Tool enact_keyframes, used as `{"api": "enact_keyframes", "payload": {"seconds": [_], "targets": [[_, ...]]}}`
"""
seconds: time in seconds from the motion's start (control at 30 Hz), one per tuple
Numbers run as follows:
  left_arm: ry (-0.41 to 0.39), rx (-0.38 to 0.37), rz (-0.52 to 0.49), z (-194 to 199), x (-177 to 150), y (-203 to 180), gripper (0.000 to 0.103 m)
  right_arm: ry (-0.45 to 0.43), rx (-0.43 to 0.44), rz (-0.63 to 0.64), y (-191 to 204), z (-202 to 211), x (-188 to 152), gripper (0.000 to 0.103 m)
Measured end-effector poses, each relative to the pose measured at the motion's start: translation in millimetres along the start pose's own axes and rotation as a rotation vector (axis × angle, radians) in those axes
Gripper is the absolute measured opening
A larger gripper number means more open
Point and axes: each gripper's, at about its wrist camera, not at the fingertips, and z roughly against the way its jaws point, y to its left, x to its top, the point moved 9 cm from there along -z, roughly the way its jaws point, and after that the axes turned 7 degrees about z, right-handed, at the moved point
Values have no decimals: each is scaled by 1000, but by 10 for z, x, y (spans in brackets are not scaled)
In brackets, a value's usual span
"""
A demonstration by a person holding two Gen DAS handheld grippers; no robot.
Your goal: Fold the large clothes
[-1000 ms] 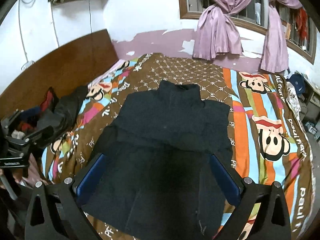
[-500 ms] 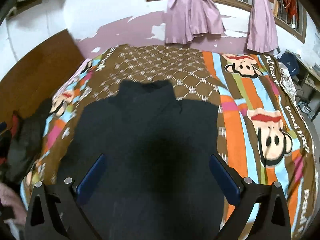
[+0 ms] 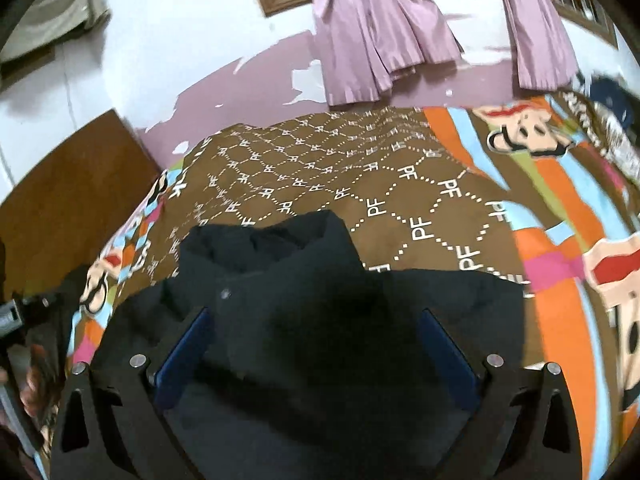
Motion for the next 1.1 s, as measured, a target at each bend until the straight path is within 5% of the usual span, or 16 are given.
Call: {"api": "enact_keyframes", "payload": {"seconds": [0.07,0.17,0.3,0.43,0.53,0.6,0.67,0.77,1.1], "targets": [[-11,11,-19,-204,88,-32,101,16,-8,-31,-81,-166,56,93],[0,25,-19,-512,178,-38,100,33,-2,-42,-113,-379,115,64],[3,60,15,-859,265,-30,98,27,-18,-51,-114,-579,137,63],[4,55,33,-1089,317,-88,59,14,-9,-114,-209,-724,193,63],[18,36,50,-1222,359,-125,52,23,-10,-157,-293,-813,193,62],[18,28,46,-1288,377,-173,43,25,23,-167,-303,-840,182,36],[53,45,38,-1385,354,-162,9,38,41,-163,-311,-854,135,21],[45,54,42,-1412,328,-139,4,35,36,-149,-313,-802,76,10],[-15,-67,64,-962,69,-5,1,-10,97,-126,-397,-277,-381,6]]}}
